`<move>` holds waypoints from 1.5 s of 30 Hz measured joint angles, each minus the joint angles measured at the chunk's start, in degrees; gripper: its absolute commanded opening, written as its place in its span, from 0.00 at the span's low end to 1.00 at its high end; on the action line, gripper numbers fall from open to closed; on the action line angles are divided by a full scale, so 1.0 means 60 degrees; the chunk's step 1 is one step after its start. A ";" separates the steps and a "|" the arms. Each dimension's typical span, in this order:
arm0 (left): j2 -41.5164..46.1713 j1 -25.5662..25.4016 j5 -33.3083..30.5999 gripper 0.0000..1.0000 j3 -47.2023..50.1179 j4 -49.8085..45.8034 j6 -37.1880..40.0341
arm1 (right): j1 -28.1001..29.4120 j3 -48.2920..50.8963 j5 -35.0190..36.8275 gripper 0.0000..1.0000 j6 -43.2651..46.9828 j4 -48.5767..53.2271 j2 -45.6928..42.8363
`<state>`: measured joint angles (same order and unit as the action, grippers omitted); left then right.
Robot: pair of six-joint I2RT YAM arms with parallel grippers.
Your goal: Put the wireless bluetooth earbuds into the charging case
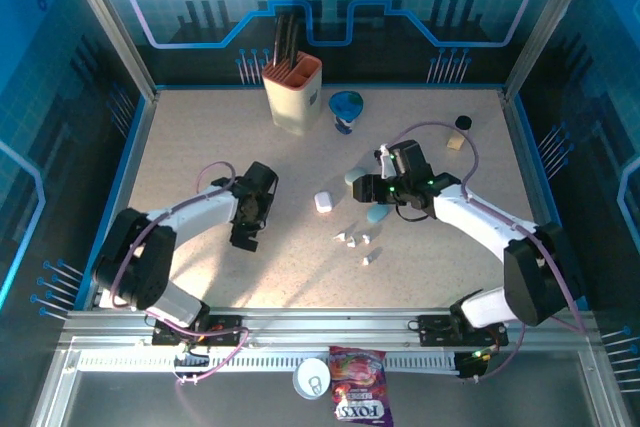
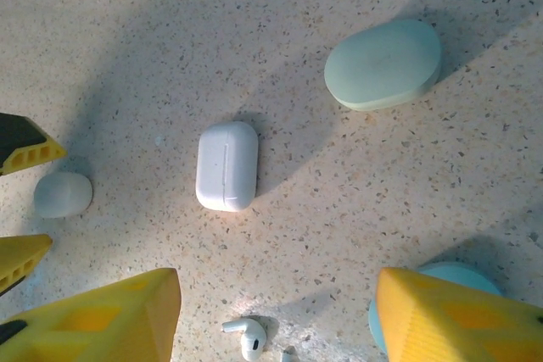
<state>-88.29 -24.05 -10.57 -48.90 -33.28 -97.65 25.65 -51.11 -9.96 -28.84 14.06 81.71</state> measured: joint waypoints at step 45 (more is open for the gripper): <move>0.0364 -0.0310 0.2211 0.32 -0.0856 0.1679 1.0582 | -0.0699 -0.0004 -0.1475 0.62 -0.0117 -0.0532 0.0718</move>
<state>-86.11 -25.91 2.70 -54.04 -23.20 -34.15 21.45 -51.13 -18.81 -29.54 10.87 86.02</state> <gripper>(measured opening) 0.424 0.626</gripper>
